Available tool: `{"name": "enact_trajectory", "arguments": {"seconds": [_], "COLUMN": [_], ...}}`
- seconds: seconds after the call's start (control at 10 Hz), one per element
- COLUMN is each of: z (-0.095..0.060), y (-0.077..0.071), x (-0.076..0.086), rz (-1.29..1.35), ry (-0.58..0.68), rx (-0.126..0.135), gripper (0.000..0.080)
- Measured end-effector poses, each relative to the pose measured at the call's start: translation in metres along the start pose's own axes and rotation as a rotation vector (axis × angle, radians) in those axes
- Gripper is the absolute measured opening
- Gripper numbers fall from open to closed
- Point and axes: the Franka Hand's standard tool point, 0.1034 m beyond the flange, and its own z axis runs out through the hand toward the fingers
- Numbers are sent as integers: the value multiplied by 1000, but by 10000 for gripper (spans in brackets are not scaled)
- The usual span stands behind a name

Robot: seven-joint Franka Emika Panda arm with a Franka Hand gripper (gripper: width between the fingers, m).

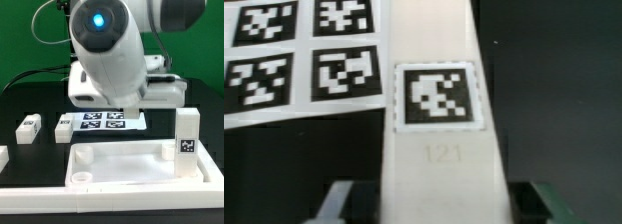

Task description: Assemble desk

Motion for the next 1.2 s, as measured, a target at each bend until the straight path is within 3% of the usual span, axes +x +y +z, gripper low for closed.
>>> {"name": "enact_trajectory", "arguments": {"seconds": [0.1, 0.2, 0.5, 0.6, 0.7, 0.8, 0.9, 1.0, 1.2], "z": [-19, -36, -42, -50, -73, -100, -127, -137, -137], "y": [11, 19, 15, 13, 15, 19, 23, 25, 24], "x": [1, 12, 20, 17, 15, 19, 30, 31, 35], "rz": [8, -9, -16, -14, 4, 32, 48, 55, 67], "ry": [17, 125, 342, 403, 441, 486, 629, 719, 886], "rx": [16, 6, 15, 42, 100, 182, 199, 200, 185], "gripper": [288, 288, 288, 288, 289, 289, 289, 289, 289]}}
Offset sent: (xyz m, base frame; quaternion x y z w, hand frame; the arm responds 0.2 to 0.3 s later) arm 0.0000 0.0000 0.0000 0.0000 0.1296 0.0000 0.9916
